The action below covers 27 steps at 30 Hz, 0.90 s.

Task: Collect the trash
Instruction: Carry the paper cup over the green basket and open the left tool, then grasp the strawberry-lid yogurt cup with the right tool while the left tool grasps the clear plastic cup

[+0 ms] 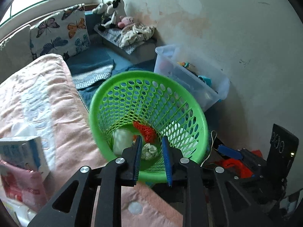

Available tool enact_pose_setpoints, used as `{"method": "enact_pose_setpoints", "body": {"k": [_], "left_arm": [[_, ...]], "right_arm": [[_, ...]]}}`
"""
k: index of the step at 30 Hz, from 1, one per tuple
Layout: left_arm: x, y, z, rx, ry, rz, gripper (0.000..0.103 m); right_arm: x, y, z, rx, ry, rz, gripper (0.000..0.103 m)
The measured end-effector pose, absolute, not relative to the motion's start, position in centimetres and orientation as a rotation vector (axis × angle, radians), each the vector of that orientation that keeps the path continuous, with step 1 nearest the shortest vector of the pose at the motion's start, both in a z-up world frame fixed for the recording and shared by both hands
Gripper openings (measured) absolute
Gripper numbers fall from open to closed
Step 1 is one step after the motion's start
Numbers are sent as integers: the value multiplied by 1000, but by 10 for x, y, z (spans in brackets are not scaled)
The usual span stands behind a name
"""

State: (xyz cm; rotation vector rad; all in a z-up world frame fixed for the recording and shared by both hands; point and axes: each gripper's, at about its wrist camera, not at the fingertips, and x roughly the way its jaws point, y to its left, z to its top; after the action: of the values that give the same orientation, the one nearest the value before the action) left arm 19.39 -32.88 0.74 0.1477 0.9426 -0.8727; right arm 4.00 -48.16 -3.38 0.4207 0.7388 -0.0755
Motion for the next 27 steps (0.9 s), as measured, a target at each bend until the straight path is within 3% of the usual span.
{"method": "enact_pose_setpoints", "body": {"k": [5,14,27], "left_arm": [[178,-287,30,133,878,-830,31],[155,-190,51,34,807,-726,37],[126,-79,41,-59,764,-554,44]], "right_arm": [[37,-454,-28,390,741,-17,80],[37,-378,-23,289,772,178,80],[48,-270,-30,117,807,417,86]]}}
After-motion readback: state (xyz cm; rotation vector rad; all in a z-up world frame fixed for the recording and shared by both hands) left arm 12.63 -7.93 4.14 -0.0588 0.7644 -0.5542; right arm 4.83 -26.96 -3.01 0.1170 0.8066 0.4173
